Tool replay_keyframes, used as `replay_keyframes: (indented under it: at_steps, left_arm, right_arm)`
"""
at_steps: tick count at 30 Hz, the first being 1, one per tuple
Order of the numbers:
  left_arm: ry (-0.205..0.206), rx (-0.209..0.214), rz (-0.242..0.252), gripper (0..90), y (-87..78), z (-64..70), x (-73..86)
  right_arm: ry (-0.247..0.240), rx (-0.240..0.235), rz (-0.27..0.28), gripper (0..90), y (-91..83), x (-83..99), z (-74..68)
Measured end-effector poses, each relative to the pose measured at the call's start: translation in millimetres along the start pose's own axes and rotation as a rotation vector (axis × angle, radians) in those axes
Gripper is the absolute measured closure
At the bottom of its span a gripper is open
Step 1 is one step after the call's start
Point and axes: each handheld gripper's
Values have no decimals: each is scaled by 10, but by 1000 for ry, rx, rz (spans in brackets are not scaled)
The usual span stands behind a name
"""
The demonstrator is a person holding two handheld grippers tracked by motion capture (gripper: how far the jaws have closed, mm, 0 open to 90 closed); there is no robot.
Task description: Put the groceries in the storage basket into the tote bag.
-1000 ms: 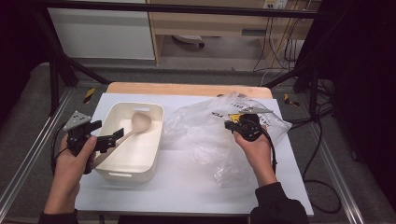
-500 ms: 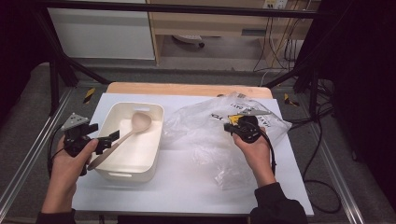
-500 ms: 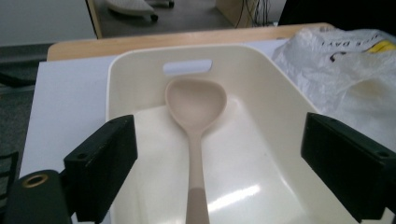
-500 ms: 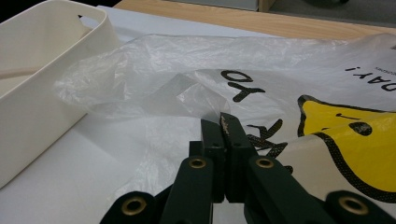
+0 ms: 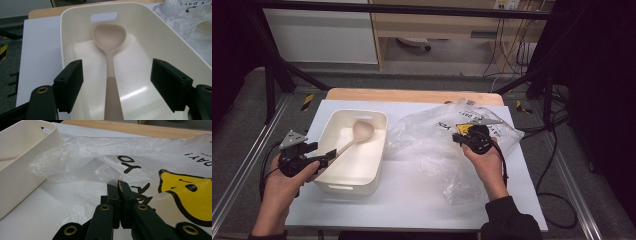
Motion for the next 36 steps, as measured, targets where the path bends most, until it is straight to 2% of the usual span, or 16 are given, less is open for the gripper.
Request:
replay_keyframes:
  at_steps: [7,13,16,25,36]
  left_arm:
    - [-20,2,-18,327,12,1,124]
    - [6,-1,-39,359,67,62,142]
    - [4,-3,-58,392,103,43,168]
    - [-15,-9,-58,477,122,-20,197]
    - [-17,-15,-73,496,138,-54,215]
  right_arm:
    - [5,9,2,899,-18,-1,19]
    - [3,12,-4,900,-8,6,20]
    - [1,11,-3,900,-11,11,27]
    - [-3,8,-6,899,-3,10,21]
    - [-7,3,-19,897,15,17,12]
Point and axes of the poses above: each handheld gripper's, and its own axes: y roughly forward along the jaws, x roughly out of its underside, z roughly to its right, and after that the axes turned 6 degrees about -y, right-handed
